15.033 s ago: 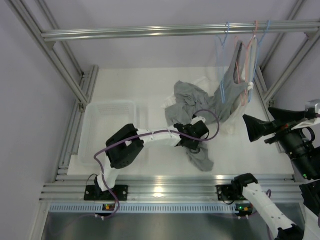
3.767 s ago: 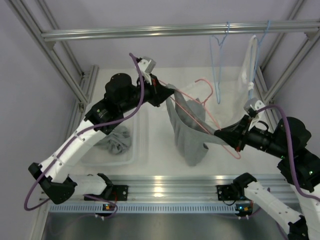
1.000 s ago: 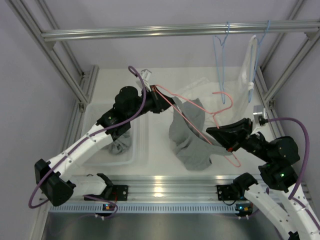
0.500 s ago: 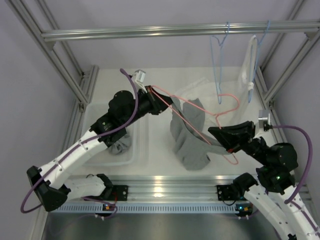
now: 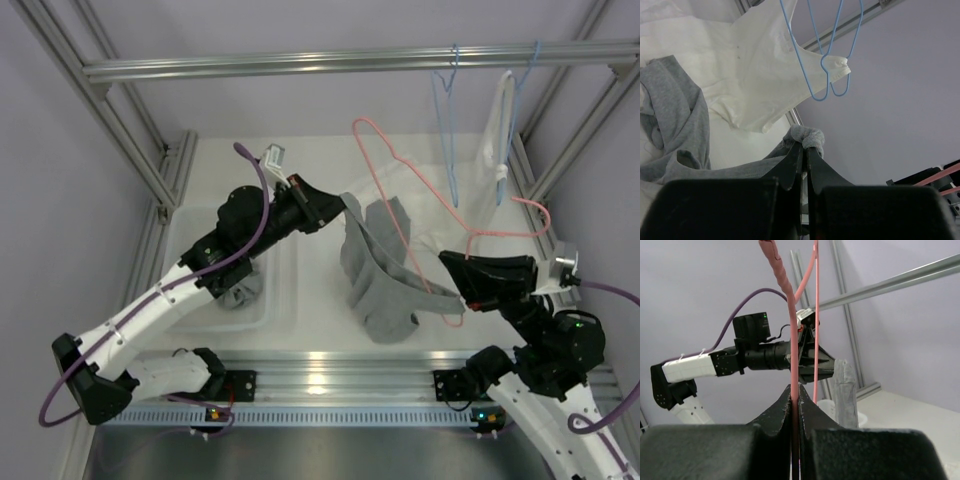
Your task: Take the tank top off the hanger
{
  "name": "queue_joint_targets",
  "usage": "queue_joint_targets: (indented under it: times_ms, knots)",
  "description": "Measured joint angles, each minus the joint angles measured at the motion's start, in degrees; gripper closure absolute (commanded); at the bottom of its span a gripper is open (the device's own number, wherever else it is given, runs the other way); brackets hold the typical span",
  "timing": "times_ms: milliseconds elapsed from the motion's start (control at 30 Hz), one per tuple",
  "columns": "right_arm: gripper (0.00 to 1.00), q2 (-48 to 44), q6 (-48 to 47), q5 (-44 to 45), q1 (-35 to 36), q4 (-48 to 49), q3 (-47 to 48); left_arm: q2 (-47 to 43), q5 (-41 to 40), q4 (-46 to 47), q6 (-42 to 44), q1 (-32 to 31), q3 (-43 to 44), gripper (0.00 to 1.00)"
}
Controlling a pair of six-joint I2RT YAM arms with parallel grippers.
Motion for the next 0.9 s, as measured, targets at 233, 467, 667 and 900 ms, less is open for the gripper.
queue_joint_targets:
  times_ms: [233, 467, 667, 900]
  knots:
    - [1.0, 3.04, -0.15, 1.36, 0.0, 0.85, 2.67, 1.42, 3.45, 0.52, 1.88, -0.39, 0.35, 1.0]
    - [1.0, 6.49, -0.2, 2.27, 0.0, 2.75, 3.28, 6.6, 8.11, 0.83, 9.51, -7.8, 1.33, 1.0]
    - [1.0, 11.96, -2.12, 4.94, 0.0, 6.71, 3.26, 7.15, 11.15, 0.85, 14.12, -10.47, 1.31, 1.0]
    - [1.0, 21.27, -4.15, 8.72, 0.02, 11.08, 3.63, 7.15, 9.07, -0.81, 16.81, -10.4, 1.2, 1.0]
